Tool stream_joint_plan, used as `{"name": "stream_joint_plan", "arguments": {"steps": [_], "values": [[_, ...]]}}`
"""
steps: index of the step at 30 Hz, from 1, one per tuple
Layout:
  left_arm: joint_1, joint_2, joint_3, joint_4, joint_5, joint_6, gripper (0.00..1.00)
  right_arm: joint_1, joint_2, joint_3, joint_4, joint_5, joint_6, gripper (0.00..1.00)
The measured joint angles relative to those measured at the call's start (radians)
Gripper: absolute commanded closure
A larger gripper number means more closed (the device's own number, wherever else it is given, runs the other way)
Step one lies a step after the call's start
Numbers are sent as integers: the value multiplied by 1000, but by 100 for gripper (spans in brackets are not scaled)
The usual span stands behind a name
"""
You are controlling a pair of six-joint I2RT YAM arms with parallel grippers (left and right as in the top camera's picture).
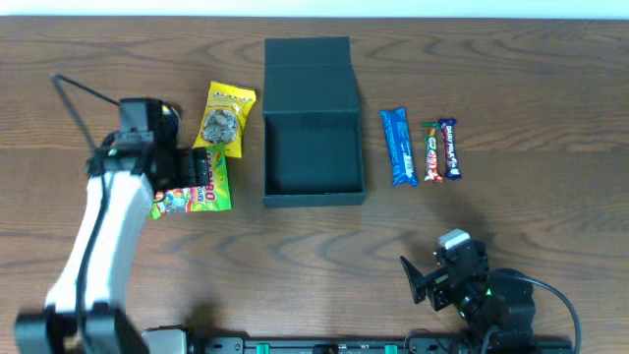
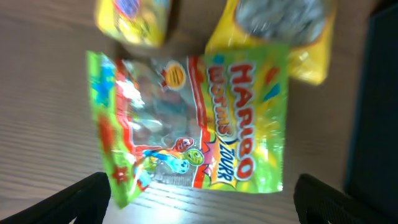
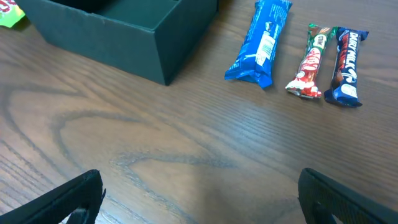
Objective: Pack container
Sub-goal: 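Reach left gripper to the Haribo gummy bag and grasp it, then carry the Haribo bag with left gripper into the green box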
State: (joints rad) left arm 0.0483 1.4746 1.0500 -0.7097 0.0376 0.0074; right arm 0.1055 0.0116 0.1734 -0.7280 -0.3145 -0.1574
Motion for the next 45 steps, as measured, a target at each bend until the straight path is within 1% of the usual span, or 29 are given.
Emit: {"name": "stream_joint_plan", "arguments": {"steps": [7, 13, 14, 17, 18, 20, 21, 22, 23, 29, 30, 34, 37, 40, 42, 44, 45], "values": [[0, 217, 0, 15, 12, -8, 5, 0, 0, 0, 0, 0, 0, 1], [7, 323, 1, 69, 13, -53, 5, 0, 0, 0, 0, 0, 0, 1], [11, 335, 6, 74, 15, -61, 0, 0, 0, 0, 0, 0, 0, 1], [24, 365, 31, 79, 18, -81, 35, 0, 0, 0, 0, 0, 0, 1], [29, 370, 35, 79, 19, -85, 45, 0, 0, 0, 0, 0, 0, 1], [38, 376, 43, 83, 22, -91, 63, 0, 0, 0, 0, 0, 0, 1], [42, 379, 47, 87, 30, -85, 78, 0, 0, 0, 0, 0, 0, 1], [43, 380, 50, 89, 35, -92, 88, 0, 0, 0, 0, 0, 0, 1], [43, 381, 51, 90, 42, -98, 94, 0, 0, 0, 0, 0, 0, 1], [43, 381, 61, 68, 75, -188, 94, 0, 0, 0, 0, 0, 0, 1], [43, 381, 65, 51, 87, -208, 94, 0, 0, 0, 0, 0, 0, 1], [29, 372, 86, -97, 129, -274, 94, 0, 0, 0, 0, 0, 0, 1], [-13, 328, 102, -141, 129, -303, 94, 0, 0, 0, 0, 0, 0, 1], [-81, 239, 159, -126, 140, -356, 94, 0, 0, 0, 0, 0, 0, 1], [-138, 165, 204, -68, 153, -419, 94, 0, 0, 0, 0, 0, 0, 1], [-189, 109, 228, 3, 167, -499, 94, 0, 0, 0, 0, 0, 0, 1], [-224, 79, 239, 27, 174, -578, 94, 0, 0, 0, 0, 0, 0, 1]]}}
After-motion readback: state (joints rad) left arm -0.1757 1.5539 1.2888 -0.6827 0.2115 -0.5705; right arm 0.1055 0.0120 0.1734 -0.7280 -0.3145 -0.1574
